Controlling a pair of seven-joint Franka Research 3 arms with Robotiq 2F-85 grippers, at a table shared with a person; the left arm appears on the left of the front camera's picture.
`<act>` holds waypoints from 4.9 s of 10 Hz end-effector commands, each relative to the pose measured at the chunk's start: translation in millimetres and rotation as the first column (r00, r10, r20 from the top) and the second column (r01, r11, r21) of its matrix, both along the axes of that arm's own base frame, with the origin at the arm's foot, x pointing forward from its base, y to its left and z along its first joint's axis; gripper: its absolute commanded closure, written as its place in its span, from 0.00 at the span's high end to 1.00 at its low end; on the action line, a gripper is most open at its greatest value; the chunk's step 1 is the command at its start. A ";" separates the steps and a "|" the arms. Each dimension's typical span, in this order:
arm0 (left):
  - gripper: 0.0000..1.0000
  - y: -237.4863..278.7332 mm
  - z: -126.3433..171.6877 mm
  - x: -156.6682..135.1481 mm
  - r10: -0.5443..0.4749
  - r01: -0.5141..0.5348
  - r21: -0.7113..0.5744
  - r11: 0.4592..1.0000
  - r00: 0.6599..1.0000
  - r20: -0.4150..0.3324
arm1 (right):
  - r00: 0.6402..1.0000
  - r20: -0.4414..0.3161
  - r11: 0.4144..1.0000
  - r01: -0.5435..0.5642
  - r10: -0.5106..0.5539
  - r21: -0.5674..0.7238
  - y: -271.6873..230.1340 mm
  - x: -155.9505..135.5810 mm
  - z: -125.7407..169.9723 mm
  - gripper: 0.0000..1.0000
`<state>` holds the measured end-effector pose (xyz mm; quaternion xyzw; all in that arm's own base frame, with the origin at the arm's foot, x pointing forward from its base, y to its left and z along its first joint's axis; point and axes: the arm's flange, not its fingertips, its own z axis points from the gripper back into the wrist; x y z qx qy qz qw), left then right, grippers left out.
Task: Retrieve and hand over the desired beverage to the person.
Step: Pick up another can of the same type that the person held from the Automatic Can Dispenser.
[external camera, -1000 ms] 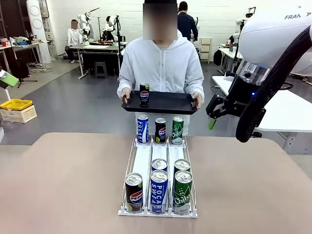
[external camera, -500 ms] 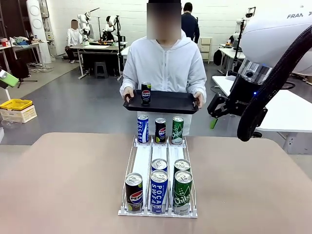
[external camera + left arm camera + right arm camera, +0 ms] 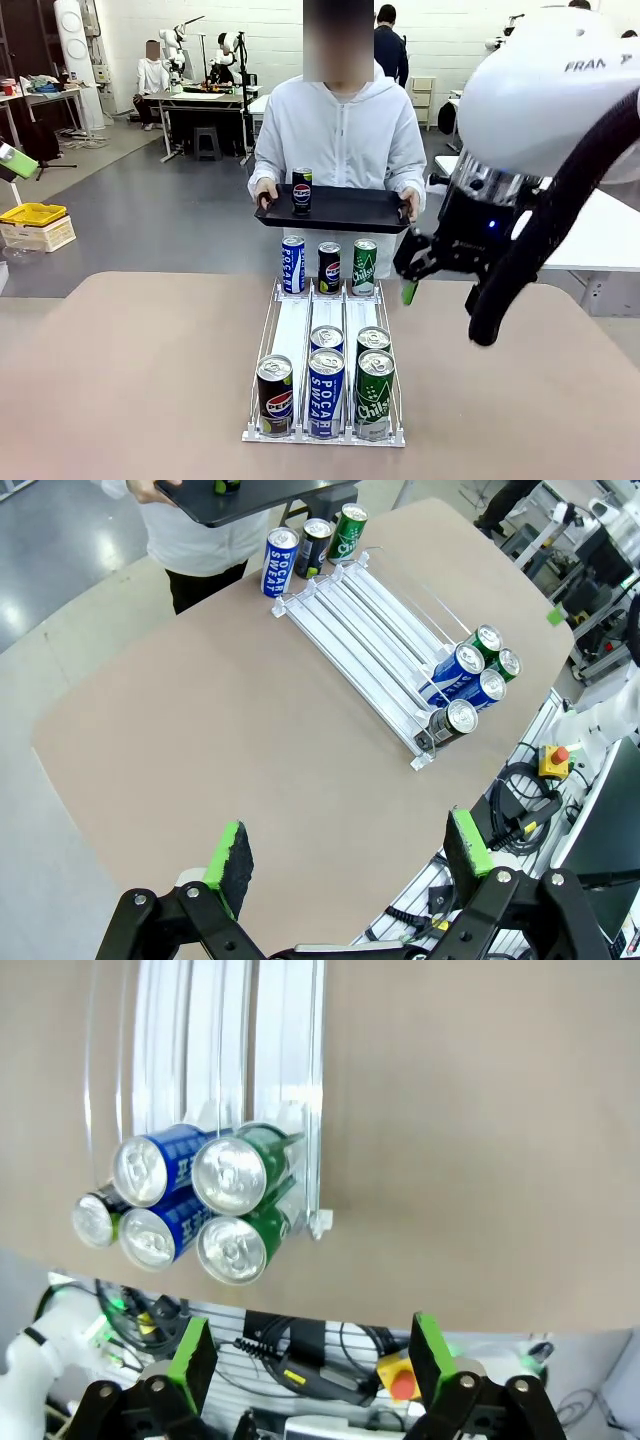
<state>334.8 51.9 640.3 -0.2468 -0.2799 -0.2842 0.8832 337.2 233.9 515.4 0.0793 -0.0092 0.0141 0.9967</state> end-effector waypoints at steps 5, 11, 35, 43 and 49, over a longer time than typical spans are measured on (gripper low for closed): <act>1.00 0.7 0.4 1.4 -0.007 0.007 -0.010 1.000 1.000 0.012 | 0.992 0.012 0.986 0.126 -0.125 -0.105 73.9 -20.5 -62.9 1.00; 1.00 0.7 0.4 1.4 -0.007 0.007 -0.010 1.000 1.000 0.012 | 0.990 0.102 0.979 0.113 -0.096 -0.168 84.7 -0.1 -74.0 1.00; 1.00 0.7 0.4 1.4 -0.007 0.007 -0.010 1.000 1.000 0.012 | 0.986 -0.021 0.984 -0.169 0.168 -0.064 71.8 -0.1 -98.2 0.00; 1.00 0.7 0.4 1.4 -0.007 0.007 -0.010 1.000 1.000 0.012 | 0.992 -0.071 0.991 -0.113 0.108 -0.076 69.8 -9.7 -74.3 0.00; 1.00 0.7 0.4 1.4 -0.007 0.007 -0.010 1.000 1.000 0.012 | 0.967 0.195 0.984 0.172 -0.162 -0.038 80.6 -46.8 138.9 0.00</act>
